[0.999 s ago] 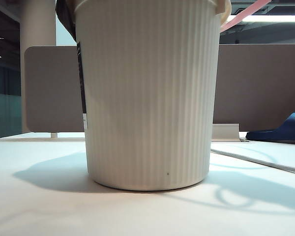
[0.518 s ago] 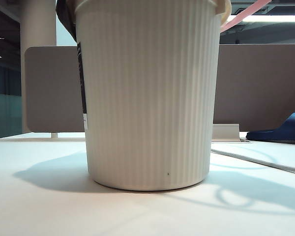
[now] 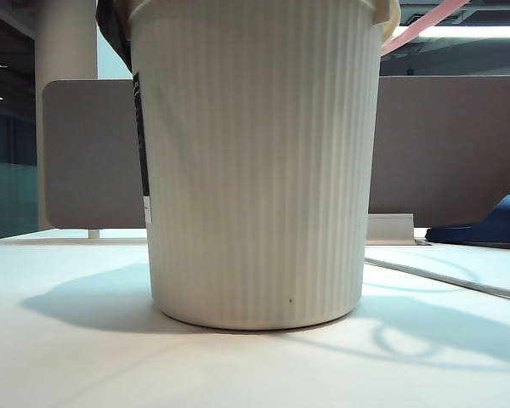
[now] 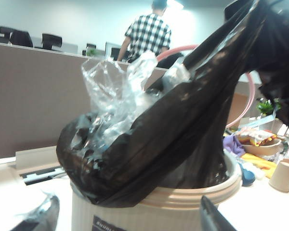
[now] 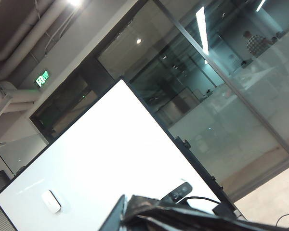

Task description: Open the ring lid of the trash can, pull out the black garbage bag inside, and place it on the table.

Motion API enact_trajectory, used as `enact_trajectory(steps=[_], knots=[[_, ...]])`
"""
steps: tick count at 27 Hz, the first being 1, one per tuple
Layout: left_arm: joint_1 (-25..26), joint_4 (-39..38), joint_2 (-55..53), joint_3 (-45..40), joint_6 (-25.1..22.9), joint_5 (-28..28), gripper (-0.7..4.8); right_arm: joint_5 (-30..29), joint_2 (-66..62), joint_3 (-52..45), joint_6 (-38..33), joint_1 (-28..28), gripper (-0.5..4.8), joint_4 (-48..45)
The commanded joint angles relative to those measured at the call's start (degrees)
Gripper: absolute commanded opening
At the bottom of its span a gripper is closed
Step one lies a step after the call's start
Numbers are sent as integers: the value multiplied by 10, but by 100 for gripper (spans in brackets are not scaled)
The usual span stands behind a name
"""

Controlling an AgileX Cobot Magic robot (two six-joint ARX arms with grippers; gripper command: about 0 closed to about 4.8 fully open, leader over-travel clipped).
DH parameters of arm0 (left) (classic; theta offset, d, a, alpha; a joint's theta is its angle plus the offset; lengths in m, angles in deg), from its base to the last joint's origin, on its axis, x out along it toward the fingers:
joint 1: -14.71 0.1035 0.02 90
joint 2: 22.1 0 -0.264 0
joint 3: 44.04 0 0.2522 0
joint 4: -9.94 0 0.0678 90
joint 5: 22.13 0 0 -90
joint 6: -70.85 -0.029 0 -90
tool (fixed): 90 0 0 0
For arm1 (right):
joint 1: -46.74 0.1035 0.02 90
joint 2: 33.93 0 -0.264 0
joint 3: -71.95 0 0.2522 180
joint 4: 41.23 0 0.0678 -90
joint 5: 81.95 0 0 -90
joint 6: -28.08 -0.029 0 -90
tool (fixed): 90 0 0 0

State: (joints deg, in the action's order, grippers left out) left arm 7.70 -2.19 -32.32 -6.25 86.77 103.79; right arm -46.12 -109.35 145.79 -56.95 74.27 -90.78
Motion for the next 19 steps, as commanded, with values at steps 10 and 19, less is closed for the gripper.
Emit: enact_trajectory(steps=[10,19], knots=[[-156,-89,-122,110,-120,-159,410,0,2,4,17,1,-5,7],[-465,-78,-191,162,165,-479,440,-9,2,4,15,1,-5,6]])
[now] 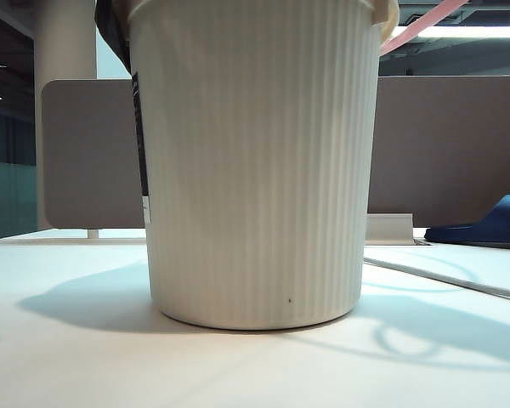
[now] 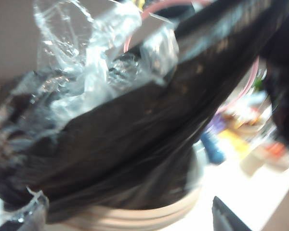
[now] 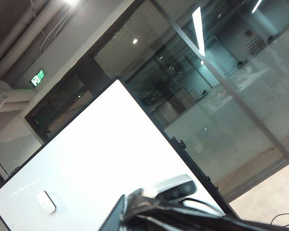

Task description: Open the ring lid of the trash can, pull out the black garbage bag inside, and place it on the table.

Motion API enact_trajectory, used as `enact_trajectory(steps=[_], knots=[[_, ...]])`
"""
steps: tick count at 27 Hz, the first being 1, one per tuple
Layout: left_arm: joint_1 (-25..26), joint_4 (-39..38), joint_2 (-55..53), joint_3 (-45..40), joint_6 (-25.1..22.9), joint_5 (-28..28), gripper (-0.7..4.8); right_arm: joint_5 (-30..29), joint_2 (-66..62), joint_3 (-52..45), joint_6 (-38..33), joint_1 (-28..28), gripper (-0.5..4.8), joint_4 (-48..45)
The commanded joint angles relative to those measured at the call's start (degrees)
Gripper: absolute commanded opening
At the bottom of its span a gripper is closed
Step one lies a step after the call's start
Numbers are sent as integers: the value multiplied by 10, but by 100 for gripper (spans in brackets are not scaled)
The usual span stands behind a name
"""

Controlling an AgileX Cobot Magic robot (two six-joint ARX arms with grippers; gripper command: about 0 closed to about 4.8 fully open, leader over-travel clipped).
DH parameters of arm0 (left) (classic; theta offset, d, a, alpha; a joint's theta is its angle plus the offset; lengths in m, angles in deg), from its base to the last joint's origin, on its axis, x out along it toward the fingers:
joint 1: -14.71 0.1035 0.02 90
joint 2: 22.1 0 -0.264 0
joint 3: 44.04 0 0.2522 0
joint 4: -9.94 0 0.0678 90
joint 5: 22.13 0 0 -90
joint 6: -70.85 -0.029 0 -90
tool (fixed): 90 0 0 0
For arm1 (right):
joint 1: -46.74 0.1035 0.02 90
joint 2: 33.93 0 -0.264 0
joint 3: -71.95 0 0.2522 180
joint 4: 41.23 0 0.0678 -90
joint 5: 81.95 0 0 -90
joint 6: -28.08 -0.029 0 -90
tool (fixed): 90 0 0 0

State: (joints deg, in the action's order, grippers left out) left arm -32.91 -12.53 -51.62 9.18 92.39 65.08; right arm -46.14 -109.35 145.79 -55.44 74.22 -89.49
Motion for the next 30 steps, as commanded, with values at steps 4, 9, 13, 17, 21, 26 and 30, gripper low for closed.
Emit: enact_trajectory(steps=[4,9,13,17,21,26,30], knots=[[-110,24,-6,7,316,-145,440,-10,2,4,-1,2,-5,-8],[-111,82,-60,7,464,-137,440,-11,2,4,-4,2,-5,-9],[-120,172,-93,7,503,-152,439,-17,2,4,-5,2,-5,-13],[-120,198,-106,7,530,-150,440,-19,2,4,-5,2,-5,-12],[-121,199,-114,7,541,-157,440,-20,2,4,-5,2,-5,-13],[-121,197,-120,7,536,-197,440,-31,2,4,-5,2,-5,-13],[-120,195,-120,7,517,-221,440,-47,2,4,-5,2,-5,-13]])
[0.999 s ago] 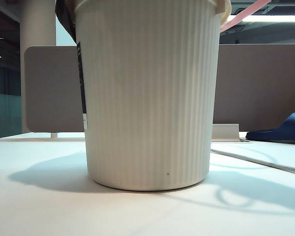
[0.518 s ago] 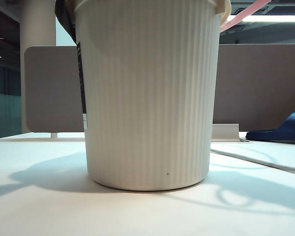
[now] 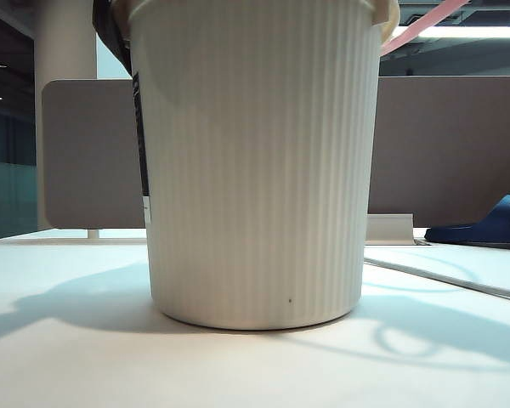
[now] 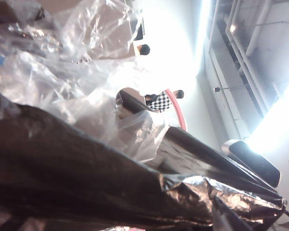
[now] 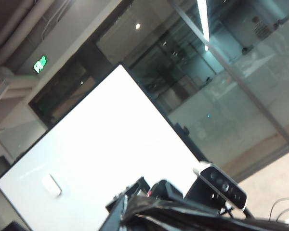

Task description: Open the ring lid of the trash can, pull out the black garbage bag inside, and place it on the table.

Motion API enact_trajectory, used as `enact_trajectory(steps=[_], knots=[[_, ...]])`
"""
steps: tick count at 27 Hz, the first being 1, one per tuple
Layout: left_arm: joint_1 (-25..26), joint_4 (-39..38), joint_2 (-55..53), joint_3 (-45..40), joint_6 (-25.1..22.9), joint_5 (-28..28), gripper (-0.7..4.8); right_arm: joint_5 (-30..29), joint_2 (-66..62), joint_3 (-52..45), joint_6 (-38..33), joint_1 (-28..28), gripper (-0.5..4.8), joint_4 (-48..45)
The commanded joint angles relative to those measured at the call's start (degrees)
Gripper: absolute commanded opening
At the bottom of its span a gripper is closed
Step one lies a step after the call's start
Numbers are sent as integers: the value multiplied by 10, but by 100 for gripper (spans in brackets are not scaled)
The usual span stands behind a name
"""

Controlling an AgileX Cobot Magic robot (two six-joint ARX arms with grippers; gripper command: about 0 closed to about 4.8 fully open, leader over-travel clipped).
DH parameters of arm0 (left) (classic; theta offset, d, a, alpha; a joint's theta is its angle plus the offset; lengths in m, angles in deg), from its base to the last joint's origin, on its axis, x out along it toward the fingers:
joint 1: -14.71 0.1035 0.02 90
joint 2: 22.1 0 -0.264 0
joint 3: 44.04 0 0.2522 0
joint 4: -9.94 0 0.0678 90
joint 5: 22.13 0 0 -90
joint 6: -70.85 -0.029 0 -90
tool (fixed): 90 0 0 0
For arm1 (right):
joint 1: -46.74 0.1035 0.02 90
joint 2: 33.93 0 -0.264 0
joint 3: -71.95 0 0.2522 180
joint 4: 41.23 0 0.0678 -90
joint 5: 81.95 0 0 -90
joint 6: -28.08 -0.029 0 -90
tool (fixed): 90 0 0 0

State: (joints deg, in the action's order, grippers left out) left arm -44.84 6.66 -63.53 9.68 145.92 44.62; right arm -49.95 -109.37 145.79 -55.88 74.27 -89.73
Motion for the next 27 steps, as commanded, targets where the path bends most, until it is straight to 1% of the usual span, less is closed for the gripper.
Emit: enact_trajectory(steps=[1,8,12,13,18,20,21,23,27], knots=[[0,0,-1,2,-23,-27,440,-15,2,4,-1,1,-5,-10],[0,2,-1,2,-26,-69,439,-45,2,4,-3,1,-5,-10],[0,36,-1,2,-28,-82,434,-61,2,3,-6,1,-5,-10],[0,46,-1,2,-38,-87,434,-63,2,3,-11,1,-5,-10],[0,77,-13,2,-43,-87,431,-64,2,3,-15,1,-5,-10],[0,94,-23,2,-43,-80,411,-66,2,3,-16,1,-5,-10],[0,102,-30,2,-43,-75,366,-67,2,3,-16,1,-5,-10],[0,102,-36,2,-44,-76,332,-73,2,3,-17,1,-5,-10],[0,104,-38,2,-46,-79,330,-82,2,3,-18,1,-5,-10]])
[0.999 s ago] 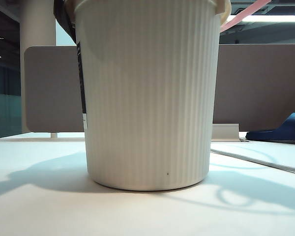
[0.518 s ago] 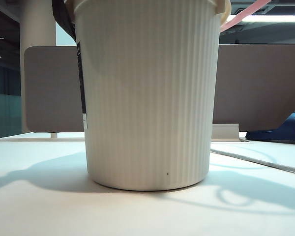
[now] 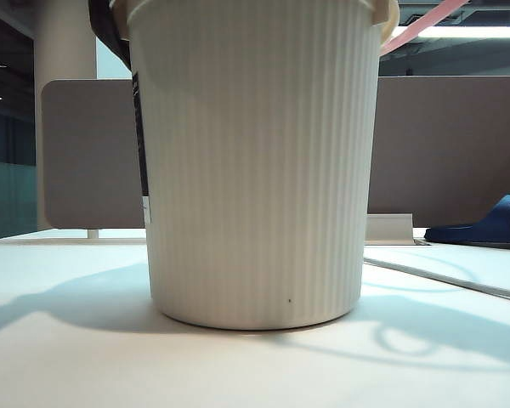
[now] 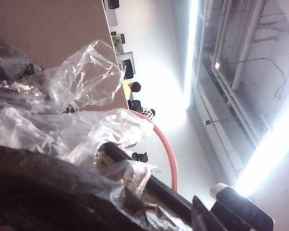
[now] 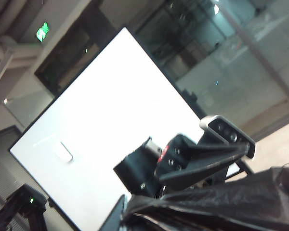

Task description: Open the ring lid of the trash can, pull out the black garbage bag inside, and place it on the table.

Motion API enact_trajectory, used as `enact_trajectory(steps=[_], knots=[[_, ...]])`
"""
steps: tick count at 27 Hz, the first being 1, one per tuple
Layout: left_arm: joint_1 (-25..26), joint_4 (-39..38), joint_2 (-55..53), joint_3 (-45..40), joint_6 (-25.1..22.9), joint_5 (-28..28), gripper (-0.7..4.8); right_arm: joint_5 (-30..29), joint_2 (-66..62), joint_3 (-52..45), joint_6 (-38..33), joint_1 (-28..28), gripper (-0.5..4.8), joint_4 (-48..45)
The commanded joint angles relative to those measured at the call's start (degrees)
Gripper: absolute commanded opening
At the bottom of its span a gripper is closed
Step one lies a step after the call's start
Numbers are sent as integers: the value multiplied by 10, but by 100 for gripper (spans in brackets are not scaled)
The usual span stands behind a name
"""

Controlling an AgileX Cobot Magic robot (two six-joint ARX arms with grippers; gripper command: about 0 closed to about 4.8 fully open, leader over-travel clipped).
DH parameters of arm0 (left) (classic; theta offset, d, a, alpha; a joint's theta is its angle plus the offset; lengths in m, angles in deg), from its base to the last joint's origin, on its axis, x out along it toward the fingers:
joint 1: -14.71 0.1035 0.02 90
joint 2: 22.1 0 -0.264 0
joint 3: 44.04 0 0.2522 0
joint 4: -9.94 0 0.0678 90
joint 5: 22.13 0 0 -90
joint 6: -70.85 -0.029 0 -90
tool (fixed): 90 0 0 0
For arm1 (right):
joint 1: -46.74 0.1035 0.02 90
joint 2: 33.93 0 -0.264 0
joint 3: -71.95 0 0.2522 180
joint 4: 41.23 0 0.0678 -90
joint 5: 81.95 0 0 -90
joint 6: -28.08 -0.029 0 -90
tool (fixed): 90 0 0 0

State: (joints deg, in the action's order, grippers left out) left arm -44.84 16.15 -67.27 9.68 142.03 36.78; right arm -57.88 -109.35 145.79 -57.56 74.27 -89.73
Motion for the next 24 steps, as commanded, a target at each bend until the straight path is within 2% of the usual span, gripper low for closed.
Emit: enact_trajectory(steps=[1,2,4,10,11,12,13,17,18,24], knots=[[0,9,0,2,-7,-1,325,-3,2,3,-1,1,-5,-10],[0,9,0,2,-7,-2,264,-3,2,3,-1,1,-5,-10],[0,10,-3,2,-7,-3,200,-5,2,3,-1,1,-5,-10],[0,14,-8,2,-8,-13,166,-20,2,3,-2,1,-5,-10],[0,19,-8,2,-13,-13,144,-21,2,3,-2,1,-5,-10],[0,34,-8,2,-29,-13,73,-22,2,3,-2,1,-5,-10],[0,43,-8,3,-39,-13,50,-24,2,3,-2,1,-5,-10],[0,72,-8,3,-68,-13,44,-35,2,3,-2,1,-5,-10],[0,75,-9,3,-72,-13,-9,-37,2,3,-3,1,-5,-10],[0,117,-14,3,-102,-11,-6,-54,2,3,-3,1,-5,-10]])
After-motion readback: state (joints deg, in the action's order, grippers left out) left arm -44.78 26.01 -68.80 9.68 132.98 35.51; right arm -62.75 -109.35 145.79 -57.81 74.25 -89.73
